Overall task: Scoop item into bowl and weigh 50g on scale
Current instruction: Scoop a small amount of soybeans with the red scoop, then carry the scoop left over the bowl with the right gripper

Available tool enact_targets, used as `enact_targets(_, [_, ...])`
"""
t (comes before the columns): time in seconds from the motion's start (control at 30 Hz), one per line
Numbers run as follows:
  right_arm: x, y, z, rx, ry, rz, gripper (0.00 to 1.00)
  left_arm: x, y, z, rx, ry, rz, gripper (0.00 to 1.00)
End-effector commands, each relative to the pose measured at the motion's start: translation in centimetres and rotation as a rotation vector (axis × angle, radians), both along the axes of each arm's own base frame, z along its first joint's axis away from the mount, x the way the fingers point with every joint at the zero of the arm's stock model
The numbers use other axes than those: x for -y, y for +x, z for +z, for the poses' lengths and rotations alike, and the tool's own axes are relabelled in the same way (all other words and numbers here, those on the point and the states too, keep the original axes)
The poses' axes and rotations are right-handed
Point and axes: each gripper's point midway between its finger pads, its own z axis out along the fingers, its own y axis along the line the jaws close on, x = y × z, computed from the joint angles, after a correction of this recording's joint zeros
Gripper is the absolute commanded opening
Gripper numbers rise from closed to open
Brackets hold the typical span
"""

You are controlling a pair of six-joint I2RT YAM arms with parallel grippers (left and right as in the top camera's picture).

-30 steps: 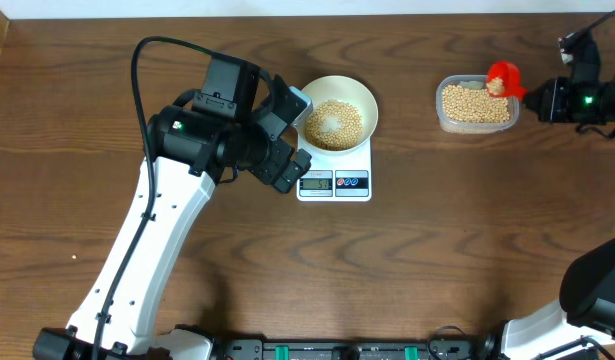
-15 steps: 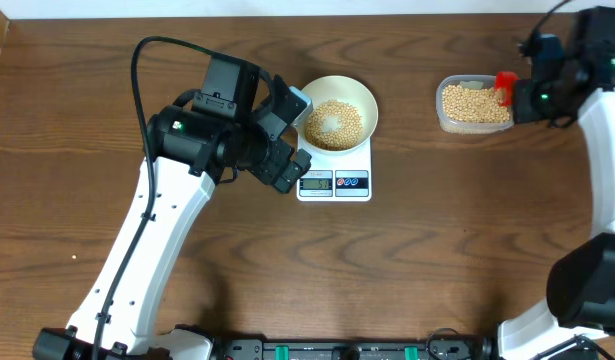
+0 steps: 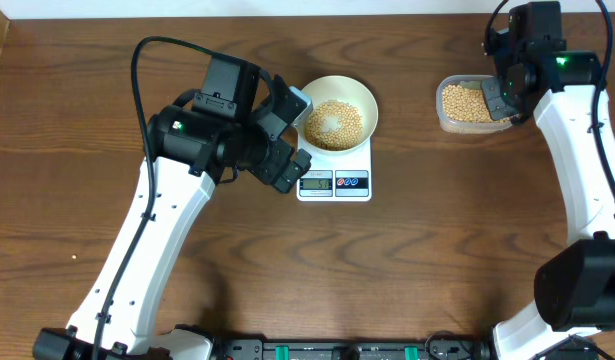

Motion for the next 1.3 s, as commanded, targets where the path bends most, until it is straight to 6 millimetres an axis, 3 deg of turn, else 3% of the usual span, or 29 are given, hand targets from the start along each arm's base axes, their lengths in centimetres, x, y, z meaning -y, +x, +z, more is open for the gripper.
enact_targets(0.0, [-1.6, 0.3, 0.6, 0.025, 0.088, 0.049, 0.01, 0.3, 0.2, 0.4, 0.003, -0.01, -0.004, 0.98])
enact_targets(0.17, [-4.3, 0.3, 1.1, 0.028, 0.231, 0.124, 0.01, 0.3, 0.2, 0.4, 0.004, -0.011, -0.004, 0.98])
enact_targets(0.3, [-7.2, 0.5, 3.2, 0.059, 0.383, 0.195, 0.01, 0.3, 0.2, 0.4, 0.003, -0.01, -0.004, 0.98])
enact_targets(0.47, [-12.5, 0.7, 7.1, 0.128, 0.622, 0.369, 0.01, 0.3, 0.2, 0.4, 0.003, -0.01, -0.004, 0.98])
enact_targets(0.6, [-16.3, 0.3, 8.2, 0.136, 0.734, 0.491, 0.01, 0.3, 0.2, 0.4, 0.003, -0.01, -0.004, 0.98])
enact_targets(0.8, [-21.1, -0.9, 6.8, 0.075, 0.734, 0.613, 0.01, 0.3, 0.2, 0.4, 0.004, -0.011, -0.004, 0.98])
enact_targets(0.97, [-24.2, -1.4, 3.7, -0.002, 0.681, 0.669, 0.01, 0.3, 0.2, 0.4, 0.003, -0.01, -0.004, 0.98])
enact_targets(1.27, [-25.3, -1.0, -0.4, -0.058, 0.493, 0.662, 0.01, 0.3, 0.2, 0.4, 0.004, -0.011, -0.004, 0.98])
